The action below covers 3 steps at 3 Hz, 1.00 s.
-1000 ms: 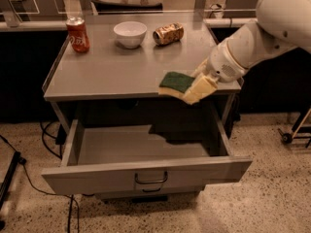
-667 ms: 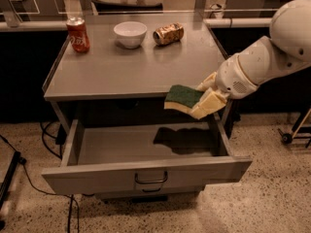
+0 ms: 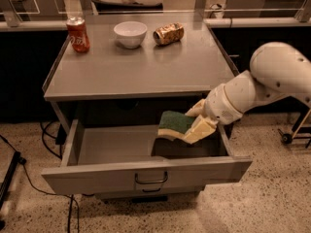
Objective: Place sponge into top drawer
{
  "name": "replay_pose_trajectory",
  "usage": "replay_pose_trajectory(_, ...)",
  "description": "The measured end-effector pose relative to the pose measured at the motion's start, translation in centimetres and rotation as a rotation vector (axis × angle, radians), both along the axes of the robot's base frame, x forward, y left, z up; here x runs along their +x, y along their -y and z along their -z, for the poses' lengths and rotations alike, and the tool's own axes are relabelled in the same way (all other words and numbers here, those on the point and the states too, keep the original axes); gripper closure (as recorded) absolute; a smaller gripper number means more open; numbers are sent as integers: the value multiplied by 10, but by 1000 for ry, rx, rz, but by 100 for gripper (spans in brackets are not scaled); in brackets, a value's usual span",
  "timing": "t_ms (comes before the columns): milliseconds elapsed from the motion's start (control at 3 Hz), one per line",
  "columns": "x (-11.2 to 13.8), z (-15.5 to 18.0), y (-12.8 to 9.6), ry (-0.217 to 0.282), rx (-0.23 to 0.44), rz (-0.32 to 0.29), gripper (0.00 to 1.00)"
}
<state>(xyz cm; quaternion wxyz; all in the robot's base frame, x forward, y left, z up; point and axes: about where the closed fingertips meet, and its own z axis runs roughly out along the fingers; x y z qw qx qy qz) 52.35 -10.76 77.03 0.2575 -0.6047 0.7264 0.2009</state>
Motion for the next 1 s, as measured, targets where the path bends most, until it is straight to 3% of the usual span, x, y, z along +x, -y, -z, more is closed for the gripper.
replay_pose_trajectory(333,0,2,0,-2,0,0,100)
replay_pose_trajectory(667,0,14,1,48,-35,-22,100)
replay_pose_trajectory(1000,11,37,-13,157,-56,-66,100)
